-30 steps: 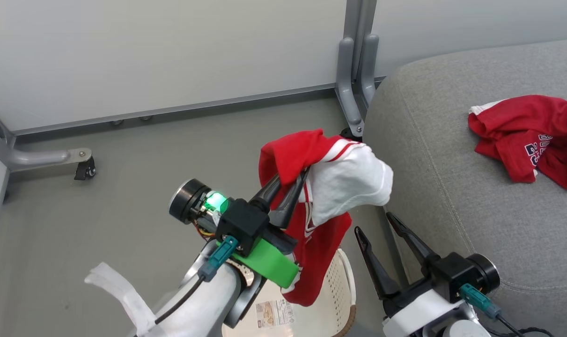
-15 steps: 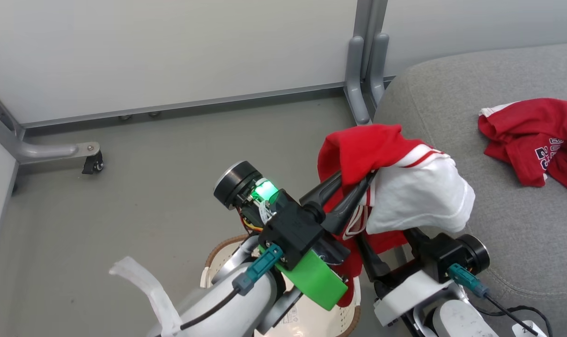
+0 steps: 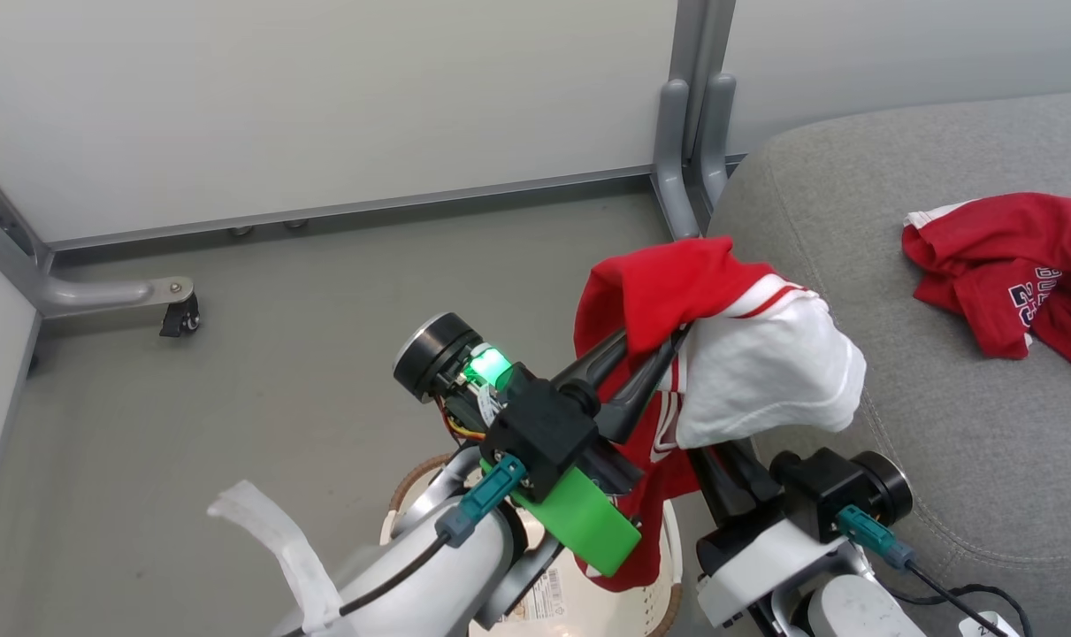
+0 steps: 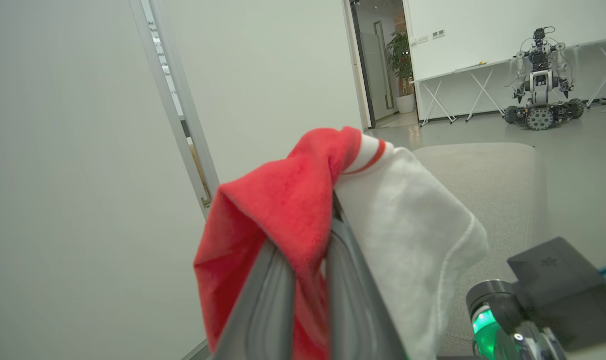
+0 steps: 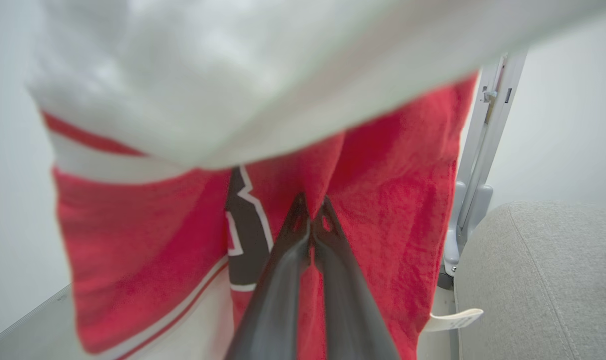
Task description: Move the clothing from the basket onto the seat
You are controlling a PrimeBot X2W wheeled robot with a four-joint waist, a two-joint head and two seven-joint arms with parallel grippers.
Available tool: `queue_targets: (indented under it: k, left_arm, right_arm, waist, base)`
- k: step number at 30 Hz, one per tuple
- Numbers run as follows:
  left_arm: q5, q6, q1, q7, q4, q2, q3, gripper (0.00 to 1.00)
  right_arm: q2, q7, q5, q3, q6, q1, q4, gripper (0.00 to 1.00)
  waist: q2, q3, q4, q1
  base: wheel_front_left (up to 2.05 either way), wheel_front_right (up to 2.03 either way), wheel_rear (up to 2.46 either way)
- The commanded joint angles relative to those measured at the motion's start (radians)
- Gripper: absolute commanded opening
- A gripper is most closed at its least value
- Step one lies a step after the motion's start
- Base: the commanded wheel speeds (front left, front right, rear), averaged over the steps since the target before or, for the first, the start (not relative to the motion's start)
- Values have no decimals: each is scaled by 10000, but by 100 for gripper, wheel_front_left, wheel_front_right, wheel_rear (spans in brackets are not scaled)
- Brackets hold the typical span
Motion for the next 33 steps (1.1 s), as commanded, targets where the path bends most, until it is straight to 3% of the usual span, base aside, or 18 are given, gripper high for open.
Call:
queue_targets:
  k: [1,7,22,23,24,25,33]
  left_arm:
    - [-18,66,122,-98,101,44,50,0]
    - [76,302,90,-467,755,14,165,0]
    - [-221,347,136,-1005,2001,-48,419,0]
    - [-227,401,147,-996,2079,-51,441,7]
    - [-237,417,153,-913,2178,-33,425,64]
    - [-226,445,140,-897,2222,-34,424,100]
    - [-138,656,106,-724,2574,44,377,100]
  right_arm:
    - [-73,-30,87,63,-3,138,22,0]
    - [-223,-30,235,75,-3,409,-94,0]
    - [-430,-30,512,367,-3,676,-316,0]
    - [-423,-30,511,367,-3,662,-321,0]
    - [-414,-30,524,367,-3,644,-333,0]
    - [-405,-30,540,369,-3,635,-344,0]
    - [-305,-30,553,277,-3,607,-462,0]
  waist:
    - [-1,-9,-5,0]
    - [-1,-79,-39,0]
    - [-1,-114,-410,0]
    - [-1,-119,-425,0]
    - [-1,-127,-443,0]
    - [-1,-133,-456,0]
    - [-1,-170,-603,0]
  base:
    - [0,0,0]
    - [0,0,0]
    - [0,0,0]
    - [0,0,0]
    - [0,0,0]
    - [0,0,0]
    - [0,0,0]
